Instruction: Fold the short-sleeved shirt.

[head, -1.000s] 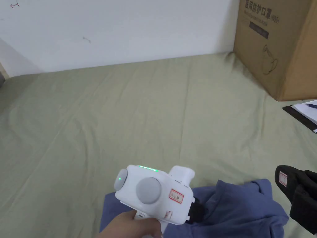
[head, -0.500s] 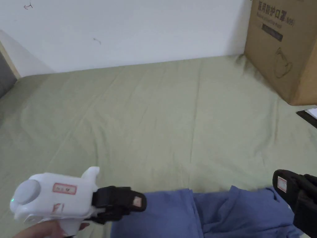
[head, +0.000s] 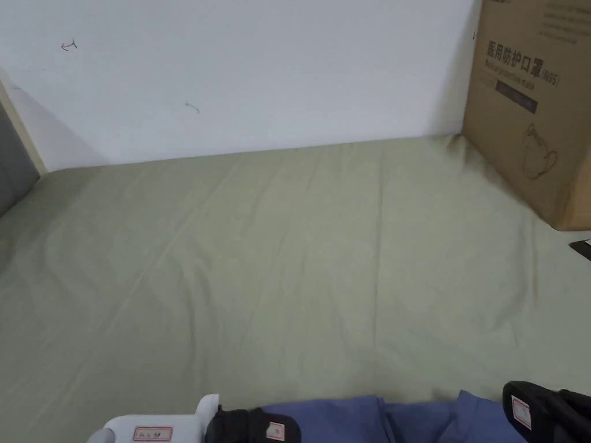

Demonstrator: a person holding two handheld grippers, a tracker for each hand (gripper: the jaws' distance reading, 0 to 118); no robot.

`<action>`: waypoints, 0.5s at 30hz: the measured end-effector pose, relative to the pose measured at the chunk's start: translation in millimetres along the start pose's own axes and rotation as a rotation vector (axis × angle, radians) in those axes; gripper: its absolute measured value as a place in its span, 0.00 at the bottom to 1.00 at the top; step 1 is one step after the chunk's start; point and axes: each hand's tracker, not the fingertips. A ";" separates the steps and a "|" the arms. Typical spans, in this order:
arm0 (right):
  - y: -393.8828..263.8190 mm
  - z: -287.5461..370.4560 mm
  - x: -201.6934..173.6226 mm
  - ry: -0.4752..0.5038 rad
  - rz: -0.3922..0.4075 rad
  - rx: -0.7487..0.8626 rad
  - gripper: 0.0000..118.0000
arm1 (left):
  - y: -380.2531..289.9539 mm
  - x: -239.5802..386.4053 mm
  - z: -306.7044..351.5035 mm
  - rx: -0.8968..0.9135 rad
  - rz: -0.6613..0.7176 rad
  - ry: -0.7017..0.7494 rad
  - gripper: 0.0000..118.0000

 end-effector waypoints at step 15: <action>3.0 8.9 4.1 0.027 -0.043 0.022 0.00 | -7.9 22.9 -9.6 0.144 -0.318 1.027 0.07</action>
